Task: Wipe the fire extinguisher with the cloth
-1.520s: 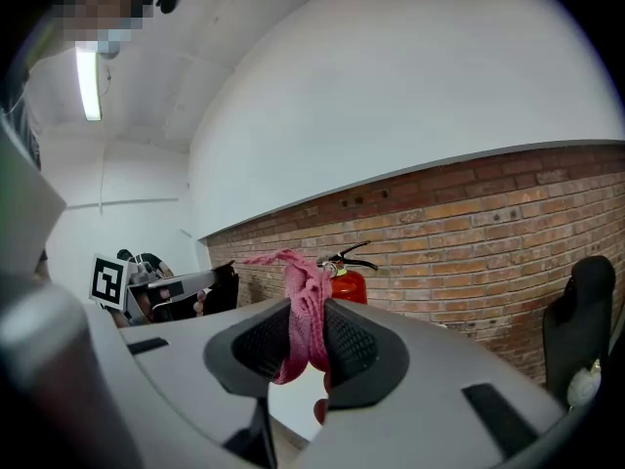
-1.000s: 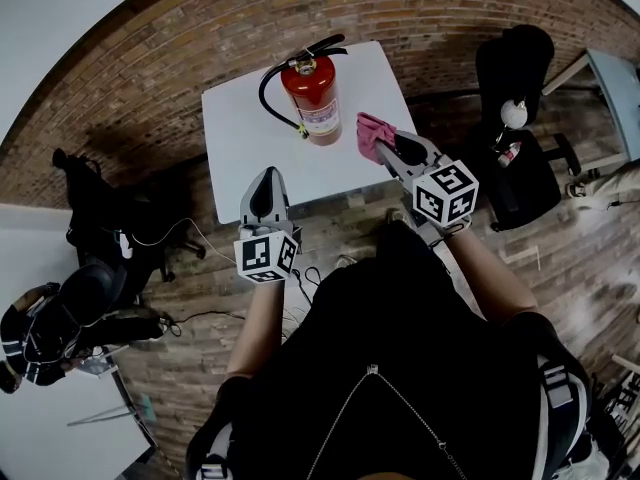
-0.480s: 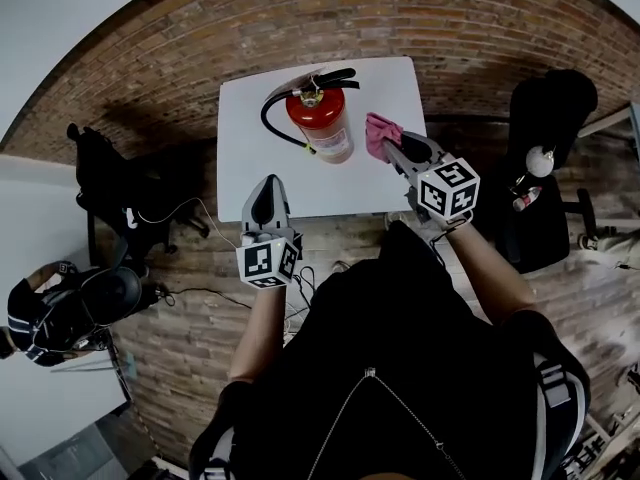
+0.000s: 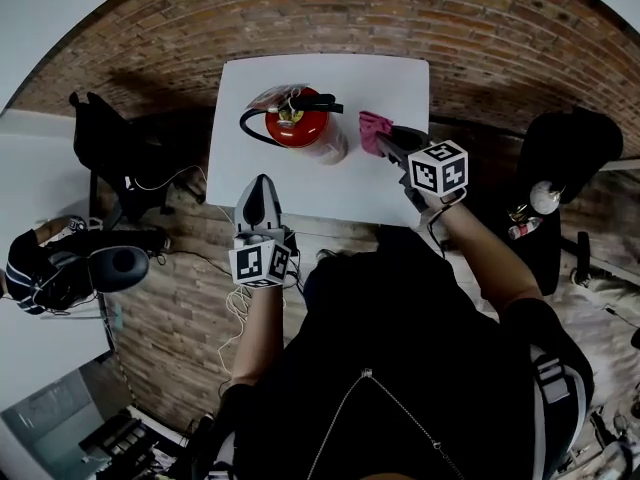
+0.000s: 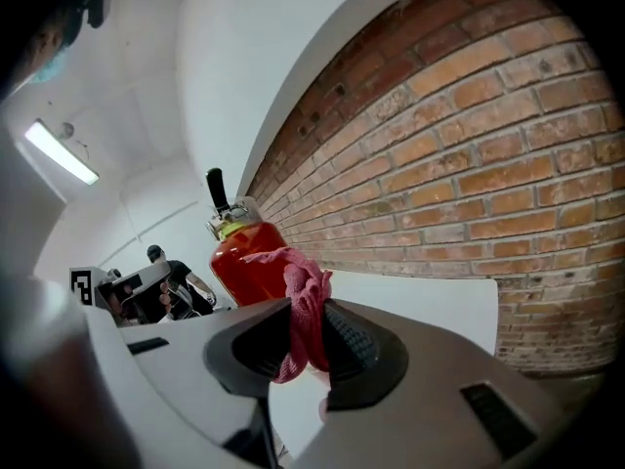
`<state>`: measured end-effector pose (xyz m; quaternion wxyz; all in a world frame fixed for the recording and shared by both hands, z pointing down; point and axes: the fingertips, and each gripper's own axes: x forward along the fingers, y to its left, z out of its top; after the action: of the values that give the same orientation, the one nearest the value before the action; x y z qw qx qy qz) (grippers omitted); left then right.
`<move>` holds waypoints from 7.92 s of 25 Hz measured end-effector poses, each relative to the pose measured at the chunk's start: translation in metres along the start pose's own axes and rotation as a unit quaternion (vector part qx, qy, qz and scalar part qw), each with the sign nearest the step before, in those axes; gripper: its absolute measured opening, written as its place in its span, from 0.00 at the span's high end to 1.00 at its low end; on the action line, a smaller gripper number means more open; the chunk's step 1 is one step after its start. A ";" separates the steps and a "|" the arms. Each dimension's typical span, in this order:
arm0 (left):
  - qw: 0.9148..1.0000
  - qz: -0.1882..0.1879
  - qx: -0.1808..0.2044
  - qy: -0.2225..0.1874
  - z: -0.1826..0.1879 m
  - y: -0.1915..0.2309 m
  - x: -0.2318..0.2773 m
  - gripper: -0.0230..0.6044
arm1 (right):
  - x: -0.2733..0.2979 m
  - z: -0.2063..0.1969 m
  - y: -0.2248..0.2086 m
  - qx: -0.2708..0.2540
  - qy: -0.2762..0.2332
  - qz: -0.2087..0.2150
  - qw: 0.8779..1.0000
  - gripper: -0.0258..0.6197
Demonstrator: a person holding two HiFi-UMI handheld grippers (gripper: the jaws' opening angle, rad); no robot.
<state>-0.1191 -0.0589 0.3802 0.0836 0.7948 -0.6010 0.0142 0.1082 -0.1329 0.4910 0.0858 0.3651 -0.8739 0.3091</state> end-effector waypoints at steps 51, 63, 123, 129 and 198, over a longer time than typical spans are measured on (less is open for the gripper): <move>0.993 0.093 -0.020 0.065 -0.060 -0.024 0.008 0.95 | 0.225 -0.194 -0.153 0.159 0.305 0.093 0.934 0.82; 0.995 0.090 -0.035 0.038 -0.054 -0.026 0.013 0.95 | 0.217 -0.174 -0.127 0.189 0.296 0.129 0.928 0.82; 0.996 0.089 -0.027 0.016 -0.039 -0.036 -0.005 0.95 | 0.148 -0.050 -0.044 0.187 0.238 0.224 0.926 0.82; 0.996 0.086 -0.026 0.013 -0.039 -0.040 -0.005 0.95 | 0.138 -0.030 -0.032 0.187 0.230 0.233 0.926 0.82; 0.997 0.069 -0.014 0.017 -0.036 -0.049 0.000 0.95 | 0.051 0.079 -0.010 0.289 0.038 0.379 0.878 0.82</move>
<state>-0.0695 -0.0410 0.4101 0.1036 0.7495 -0.6533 0.0245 0.0842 -0.2160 0.4527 -0.1138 0.0030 -0.8133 0.5705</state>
